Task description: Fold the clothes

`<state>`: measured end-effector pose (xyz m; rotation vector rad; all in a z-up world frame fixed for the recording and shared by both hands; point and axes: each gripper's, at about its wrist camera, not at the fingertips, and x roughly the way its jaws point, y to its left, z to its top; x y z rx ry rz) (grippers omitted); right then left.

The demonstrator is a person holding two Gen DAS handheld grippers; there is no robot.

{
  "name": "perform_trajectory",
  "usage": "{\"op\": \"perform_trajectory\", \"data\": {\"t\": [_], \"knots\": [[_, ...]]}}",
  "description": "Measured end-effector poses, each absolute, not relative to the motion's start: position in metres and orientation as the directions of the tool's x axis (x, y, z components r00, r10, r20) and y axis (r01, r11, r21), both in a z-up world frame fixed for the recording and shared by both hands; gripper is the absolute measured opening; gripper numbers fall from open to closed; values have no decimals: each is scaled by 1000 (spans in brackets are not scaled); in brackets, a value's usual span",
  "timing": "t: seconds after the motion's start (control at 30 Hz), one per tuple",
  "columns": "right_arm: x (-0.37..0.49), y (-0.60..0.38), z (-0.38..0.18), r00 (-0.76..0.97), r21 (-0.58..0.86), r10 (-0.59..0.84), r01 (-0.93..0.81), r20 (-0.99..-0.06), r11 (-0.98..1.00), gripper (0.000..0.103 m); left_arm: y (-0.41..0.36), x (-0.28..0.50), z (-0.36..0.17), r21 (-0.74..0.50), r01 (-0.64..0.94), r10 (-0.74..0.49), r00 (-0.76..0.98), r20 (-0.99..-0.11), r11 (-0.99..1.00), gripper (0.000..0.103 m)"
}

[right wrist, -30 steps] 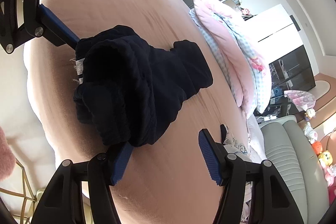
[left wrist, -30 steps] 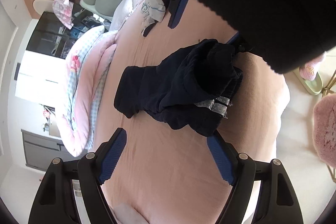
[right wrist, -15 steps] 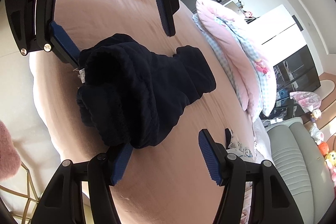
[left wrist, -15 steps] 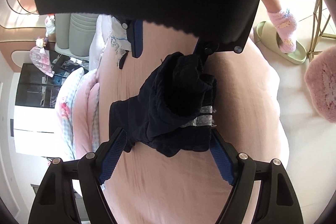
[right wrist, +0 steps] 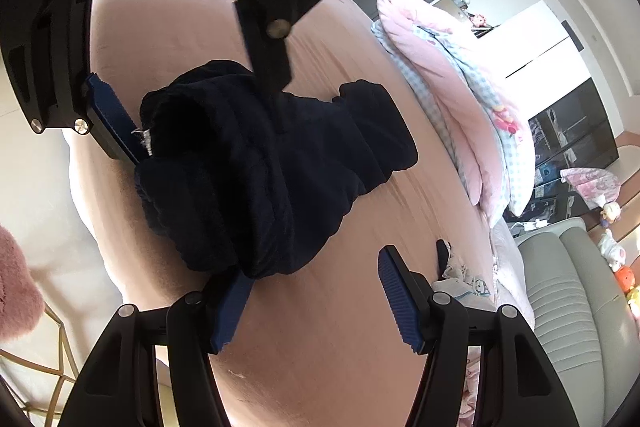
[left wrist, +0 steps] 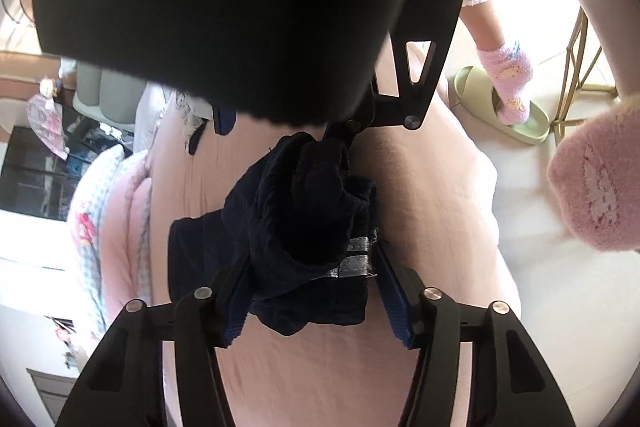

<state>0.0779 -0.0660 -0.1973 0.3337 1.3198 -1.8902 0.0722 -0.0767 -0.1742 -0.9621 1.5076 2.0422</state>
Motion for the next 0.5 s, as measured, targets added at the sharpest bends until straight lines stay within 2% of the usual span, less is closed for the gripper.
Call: {"op": "perform_trajectory", "data": {"t": [0.03,0.13,0.3,0.5], "knots": [[77,-65,-196,-649,-666,-453,731,-611,-150,62,-79,68,-172,623,-693,-55,-652,-756,-362,41],[76,-64,-194,-647,-660,-453,735,-613,-155,62,-86,55,-165,553,-680,-27,-619,-785,-481,36],[72,-63,-192,-641,-641,-446,747,-624,-176,62,-94,41,-159,476,-645,0,-594,-804,-598,32],[82,-64,-196,-661,-686,-454,714,-597,-138,62,-107,39,-152,356,-601,41,-545,-838,-716,31]]}}
